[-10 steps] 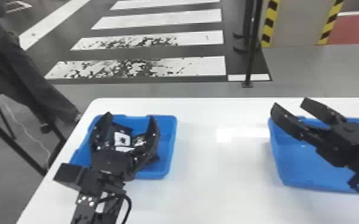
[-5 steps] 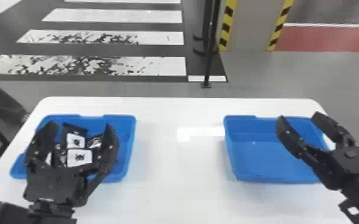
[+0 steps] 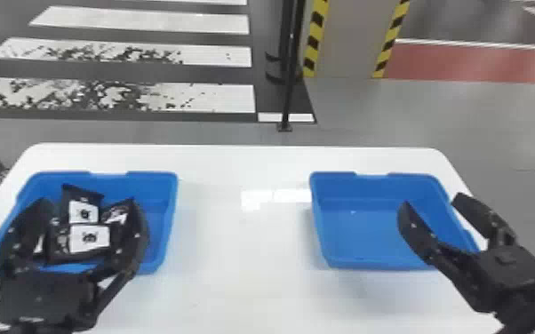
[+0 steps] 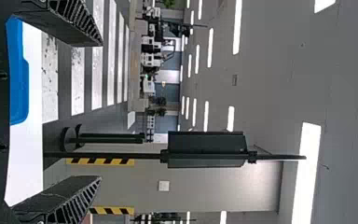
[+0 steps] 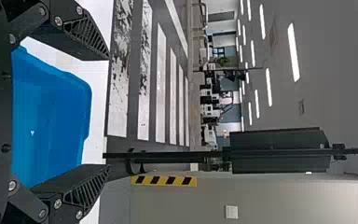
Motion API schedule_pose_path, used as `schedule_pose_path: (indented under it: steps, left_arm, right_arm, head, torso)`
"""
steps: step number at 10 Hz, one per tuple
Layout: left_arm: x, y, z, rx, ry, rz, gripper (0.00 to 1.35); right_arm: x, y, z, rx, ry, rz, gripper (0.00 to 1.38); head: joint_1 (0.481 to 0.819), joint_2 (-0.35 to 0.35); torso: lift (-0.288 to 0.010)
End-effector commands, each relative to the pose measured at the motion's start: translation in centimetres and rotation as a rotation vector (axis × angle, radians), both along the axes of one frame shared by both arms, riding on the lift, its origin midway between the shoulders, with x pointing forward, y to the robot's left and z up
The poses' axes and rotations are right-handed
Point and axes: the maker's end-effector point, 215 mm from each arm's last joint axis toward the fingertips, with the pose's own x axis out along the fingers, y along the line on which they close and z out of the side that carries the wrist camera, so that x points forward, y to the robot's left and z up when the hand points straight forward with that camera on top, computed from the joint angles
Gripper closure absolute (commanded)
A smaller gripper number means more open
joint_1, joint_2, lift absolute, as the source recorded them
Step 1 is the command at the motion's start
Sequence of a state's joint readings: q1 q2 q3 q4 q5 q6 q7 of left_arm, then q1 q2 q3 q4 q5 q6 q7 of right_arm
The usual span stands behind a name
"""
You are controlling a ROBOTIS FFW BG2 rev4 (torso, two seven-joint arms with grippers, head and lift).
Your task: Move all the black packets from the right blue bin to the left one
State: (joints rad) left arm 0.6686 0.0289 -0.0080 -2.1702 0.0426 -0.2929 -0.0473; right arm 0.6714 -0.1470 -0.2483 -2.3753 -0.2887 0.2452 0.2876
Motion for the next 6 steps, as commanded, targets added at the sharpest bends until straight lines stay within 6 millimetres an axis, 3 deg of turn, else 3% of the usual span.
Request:
schedule_pose_path:
  steps: [1, 3, 5, 6]
  left_arm:
    - [-1.0, 1.7, 1.3, 0.012, 0.004, 0.051, 0.0]
    - [-1.0, 1.5, 1.2, 0.005, 0.009, 0.049, 0.0]
    - [-0.8, 0.7, 1.5, 0.003, -0.001, 0.031, 0.0]
    - [-0.8, 1.2, 1.5, 0.001, -0.001, 0.043, 0.0]
  right_arm:
    - [-1.2, 1.4, 0.1, 0.0, 0.01, 0.019, 0.22]
    - [-0.8, 1.5, -0.2, -0.004, 0.01, 0.022, 0.22]
    - [-0.8, 2.4, -0.7, 0.01, 0.018, 0.041, 0.22]
    - [-0.6, 3.4, -0.8, 0.017, 0.016, 0.061, 0.22]
  head:
    - [0.695, -0.078]
    - [0.695, -0.027]
    - [0.695, -0.029]
    - [0.695, -0.03]
  torso:
    - [-0.14]
    - [-0.14]
    - [-0.14]
    - [-0.14]
